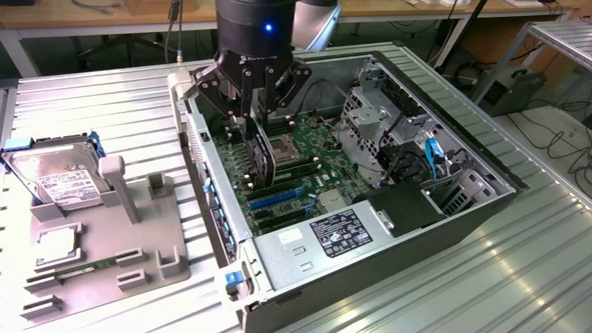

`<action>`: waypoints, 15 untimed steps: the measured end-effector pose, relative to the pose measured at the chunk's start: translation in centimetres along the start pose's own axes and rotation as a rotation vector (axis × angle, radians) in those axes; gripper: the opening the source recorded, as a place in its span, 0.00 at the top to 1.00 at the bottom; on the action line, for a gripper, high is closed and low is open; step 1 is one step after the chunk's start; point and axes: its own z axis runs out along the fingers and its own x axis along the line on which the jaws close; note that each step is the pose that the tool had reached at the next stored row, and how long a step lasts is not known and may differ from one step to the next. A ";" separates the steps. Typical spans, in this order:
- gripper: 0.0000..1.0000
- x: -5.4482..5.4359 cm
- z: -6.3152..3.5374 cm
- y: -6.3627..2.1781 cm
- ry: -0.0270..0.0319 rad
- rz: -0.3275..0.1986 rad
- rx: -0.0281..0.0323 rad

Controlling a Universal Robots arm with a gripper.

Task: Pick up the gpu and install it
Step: 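Pick up the gpu and move the gpu toward the slot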

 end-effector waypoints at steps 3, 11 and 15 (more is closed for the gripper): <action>0.74 -0.2 0.10 0.01 -0.0001 -0.001 0.0014; 0.74 -0.6 0.40 0.06 -0.0004 -0.003 0.0053; 0.74 -0.8 0.54 0.08 -0.0006 -0.004 0.0069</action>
